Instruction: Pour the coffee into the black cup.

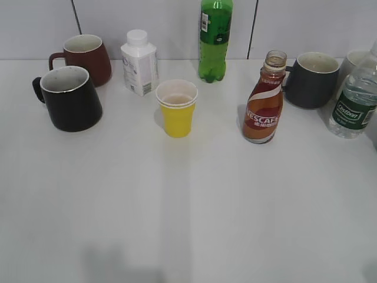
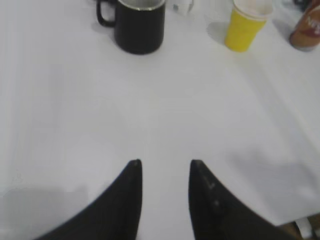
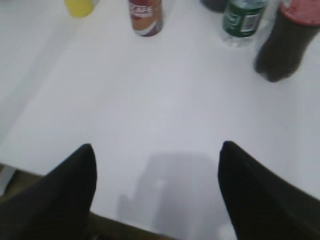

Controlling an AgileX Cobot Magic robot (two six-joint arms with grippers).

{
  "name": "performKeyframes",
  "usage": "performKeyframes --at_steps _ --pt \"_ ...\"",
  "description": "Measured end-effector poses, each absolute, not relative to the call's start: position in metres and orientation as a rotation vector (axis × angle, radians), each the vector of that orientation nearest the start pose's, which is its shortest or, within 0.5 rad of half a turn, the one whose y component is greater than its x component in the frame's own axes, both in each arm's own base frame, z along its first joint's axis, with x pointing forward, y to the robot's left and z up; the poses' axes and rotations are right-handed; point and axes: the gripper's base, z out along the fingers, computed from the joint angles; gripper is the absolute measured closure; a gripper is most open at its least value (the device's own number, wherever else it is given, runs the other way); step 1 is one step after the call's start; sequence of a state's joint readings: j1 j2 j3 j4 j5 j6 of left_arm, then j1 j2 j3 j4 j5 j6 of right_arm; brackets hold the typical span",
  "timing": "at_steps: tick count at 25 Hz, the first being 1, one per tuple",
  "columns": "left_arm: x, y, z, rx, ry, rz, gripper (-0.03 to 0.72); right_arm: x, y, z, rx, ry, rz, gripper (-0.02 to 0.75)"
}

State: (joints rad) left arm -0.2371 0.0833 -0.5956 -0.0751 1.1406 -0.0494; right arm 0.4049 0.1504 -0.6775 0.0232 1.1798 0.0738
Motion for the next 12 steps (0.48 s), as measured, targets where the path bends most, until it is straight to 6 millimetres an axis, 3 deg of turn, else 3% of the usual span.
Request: performKeyframes --at_steps 4,8,12 --pt "-0.015 0.001 0.297 0.196 2.039 -0.219 0.437 -0.012 -0.013 0.3 -0.288 2.085 0.216 0.149" --pt "-0.008 0.0 0.287 0.195 2.055 -0.2 0.437 -0.006 -0.018 0.282 -0.226 2.122 0.133 0.149" --pt "-0.005 0.0 0.283 0.195 2.052 -0.2 0.437 0.001 -0.016 0.28 -0.196 2.068 0.148 0.149"
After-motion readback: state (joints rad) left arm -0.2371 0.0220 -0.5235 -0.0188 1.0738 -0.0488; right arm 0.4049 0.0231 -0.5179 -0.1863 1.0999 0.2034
